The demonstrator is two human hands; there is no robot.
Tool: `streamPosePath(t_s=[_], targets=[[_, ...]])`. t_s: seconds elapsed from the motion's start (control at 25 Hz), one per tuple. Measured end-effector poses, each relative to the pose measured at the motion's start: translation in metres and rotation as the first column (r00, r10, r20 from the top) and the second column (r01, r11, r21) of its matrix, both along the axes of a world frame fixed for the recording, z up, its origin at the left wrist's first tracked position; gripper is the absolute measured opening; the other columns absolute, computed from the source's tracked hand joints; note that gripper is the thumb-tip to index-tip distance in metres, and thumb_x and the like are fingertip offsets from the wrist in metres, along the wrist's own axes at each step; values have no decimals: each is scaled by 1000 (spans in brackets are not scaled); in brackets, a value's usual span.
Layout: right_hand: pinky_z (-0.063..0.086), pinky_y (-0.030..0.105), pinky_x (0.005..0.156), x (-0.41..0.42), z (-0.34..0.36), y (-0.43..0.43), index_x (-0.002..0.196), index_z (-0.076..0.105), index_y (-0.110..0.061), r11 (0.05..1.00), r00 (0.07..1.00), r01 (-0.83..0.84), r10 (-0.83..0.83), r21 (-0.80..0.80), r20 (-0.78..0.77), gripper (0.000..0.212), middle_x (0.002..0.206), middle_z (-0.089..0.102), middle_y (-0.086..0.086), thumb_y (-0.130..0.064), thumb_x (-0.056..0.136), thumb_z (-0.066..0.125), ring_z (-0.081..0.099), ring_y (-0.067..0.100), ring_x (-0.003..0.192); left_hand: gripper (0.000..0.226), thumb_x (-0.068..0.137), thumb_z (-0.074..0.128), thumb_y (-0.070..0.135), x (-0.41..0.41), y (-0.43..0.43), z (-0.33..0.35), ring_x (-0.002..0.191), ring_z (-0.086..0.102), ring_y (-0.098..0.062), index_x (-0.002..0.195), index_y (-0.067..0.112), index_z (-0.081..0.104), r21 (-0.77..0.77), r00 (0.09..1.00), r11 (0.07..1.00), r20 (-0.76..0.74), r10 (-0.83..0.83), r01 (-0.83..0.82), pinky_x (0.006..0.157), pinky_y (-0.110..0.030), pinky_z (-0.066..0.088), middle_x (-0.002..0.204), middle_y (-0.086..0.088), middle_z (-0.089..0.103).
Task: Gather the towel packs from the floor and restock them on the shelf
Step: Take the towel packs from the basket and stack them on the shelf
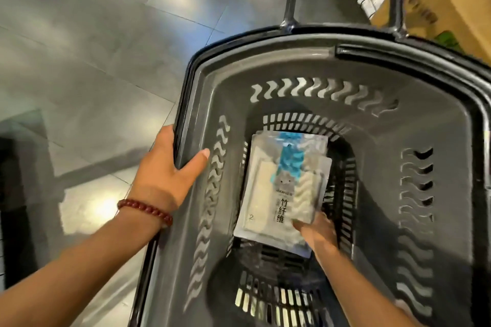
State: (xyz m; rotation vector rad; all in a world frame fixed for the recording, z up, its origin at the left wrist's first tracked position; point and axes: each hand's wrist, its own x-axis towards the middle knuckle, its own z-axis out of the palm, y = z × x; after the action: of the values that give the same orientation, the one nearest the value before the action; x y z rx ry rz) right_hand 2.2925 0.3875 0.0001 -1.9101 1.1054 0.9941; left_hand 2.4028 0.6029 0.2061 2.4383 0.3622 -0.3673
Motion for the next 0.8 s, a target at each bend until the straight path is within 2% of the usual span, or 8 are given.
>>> streamPosePath(t_s=[0.12,0.24,0.4,0.48,0.56,0.64,0.72,0.8], targets=[[47,43,94,-5,-5,6,127,48,-7,991,997,70,-66,-117,39,65,131,48,18,-33,74,75,49,35,118,25,85,64,26,-2,1,-2,66,53,19,101,23,46,-50,999,999,49,12,-10,54,4,36,81,21,54],[44,40,93,0,0,5,130,41,-2,973,985,163,-150,-163,88,65,133,48,21,-25,79,74,48,37,120,25,85,64,24,-2,1,-4,65,49,27,102,22,46,-68,997,998,74,8,-3,54,7,34,81,21,53],[49,34,83,2,22,11,112,57,-4,977,925,214,-206,10,321,31,111,64,17,-12,83,67,61,31,97,27,87,61,28,-4,-1,0,67,53,11,107,18,45,-43,998,999,69,-4,7,58,-3,40,83,19,52],[45,29,81,0,44,11,110,60,-3,981,859,184,-190,59,475,23,107,64,13,-4,86,61,59,27,97,38,88,59,31,-2,0,4,71,51,3,117,13,42,-1,998,999,28,-54,54,63,-12,43,86,14,53],[42,26,82,-2,76,8,115,59,-2,988,799,135,-151,70,583,27,103,63,7,0,88,57,58,21,98,59,88,58,34,0,0,11,90,57,-7,135,10,32,10,993,994,-56,-107,108,79,-19,47,108,4,57],[45,23,87,-2,113,1,120,59,-6,985,740,128,-172,115,650,33,106,64,3,0,88,58,60,12,101,84,84,61,39,0,0,23,129,41,-20,148,14,14,35,988,990,-80,-134,137,105,-30,34,145,-6,38],[48,10,79,-3,149,-8,115,58,-14,957,682,165,-285,238,673,33,101,65,-3,4,86,58,62,-7,90,96,77,63,47,-7,-2,38,139,24,-14,150,19,7,37,993,993,-10,-115,116,109,-26,21,154,-2,21],[50,8,69,-3,184,-15,106,60,-16,892,611,212,-440,400,657,33,93,68,-8,9,84,58,65,-8,83,106,65,64,57,-13,-6,51,139,23,-8,149,24,9,-116,995,990,58,-80,86,113,-26,19,154,4,20]])
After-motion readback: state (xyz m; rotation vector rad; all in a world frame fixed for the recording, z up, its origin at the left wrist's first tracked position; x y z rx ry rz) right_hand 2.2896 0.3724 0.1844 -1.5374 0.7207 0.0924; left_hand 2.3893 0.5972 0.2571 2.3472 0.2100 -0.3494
